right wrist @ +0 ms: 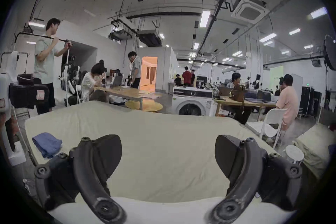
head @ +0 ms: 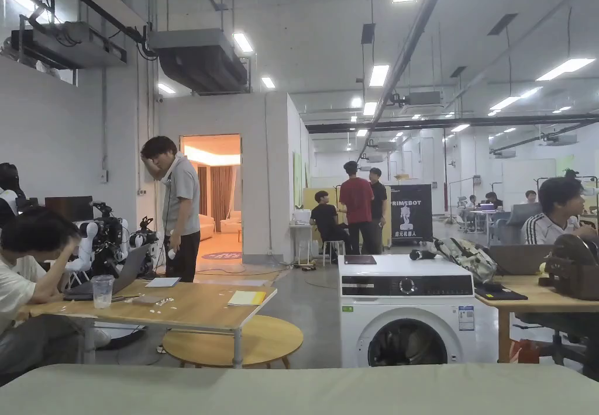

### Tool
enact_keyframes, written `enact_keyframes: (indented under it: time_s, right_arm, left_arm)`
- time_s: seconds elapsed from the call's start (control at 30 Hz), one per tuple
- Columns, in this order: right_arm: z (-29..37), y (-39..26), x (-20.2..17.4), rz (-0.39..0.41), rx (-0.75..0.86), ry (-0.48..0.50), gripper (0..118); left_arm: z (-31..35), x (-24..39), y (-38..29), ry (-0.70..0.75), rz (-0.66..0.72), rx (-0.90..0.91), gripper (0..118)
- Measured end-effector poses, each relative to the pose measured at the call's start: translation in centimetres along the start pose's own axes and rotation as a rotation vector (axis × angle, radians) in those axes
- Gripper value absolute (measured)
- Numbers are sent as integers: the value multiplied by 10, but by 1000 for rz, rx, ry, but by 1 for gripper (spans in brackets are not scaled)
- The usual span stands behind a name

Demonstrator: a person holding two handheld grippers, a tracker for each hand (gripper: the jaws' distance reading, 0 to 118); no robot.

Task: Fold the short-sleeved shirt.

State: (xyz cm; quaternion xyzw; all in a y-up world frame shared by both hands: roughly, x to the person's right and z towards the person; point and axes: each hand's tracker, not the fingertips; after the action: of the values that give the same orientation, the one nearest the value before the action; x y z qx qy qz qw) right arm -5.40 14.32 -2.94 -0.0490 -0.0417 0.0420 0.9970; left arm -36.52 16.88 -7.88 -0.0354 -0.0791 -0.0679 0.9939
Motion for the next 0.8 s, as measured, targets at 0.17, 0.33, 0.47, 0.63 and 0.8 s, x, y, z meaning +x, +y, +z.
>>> enact_keyframes:
  time_s: [0.17, 0.33, 0.47, 0.63, 0.8]
  right_arm:
    - [7, -5, -1, -64, 29, 49, 105]
    - [7, -2, -4, -98, 29, 33, 105]
    - [5, 1, -4, -144, -23, 9, 105]
    - [11, -5, -5, -134, 30, 0, 105]
    - [13, -1, -4, -137, 25, -29, 105]
  left_arm:
    - [11, -5, -2, -36, 61, 15, 103]
    - [23, -13, 0, -5, 117, 67, 103]
    - [25, -11, -3, 11, 101, 71, 103]
    - [24, -6, -3, 5, 65, 52, 103]
    - [28, -6, -2, 17, 82, 59, 103]
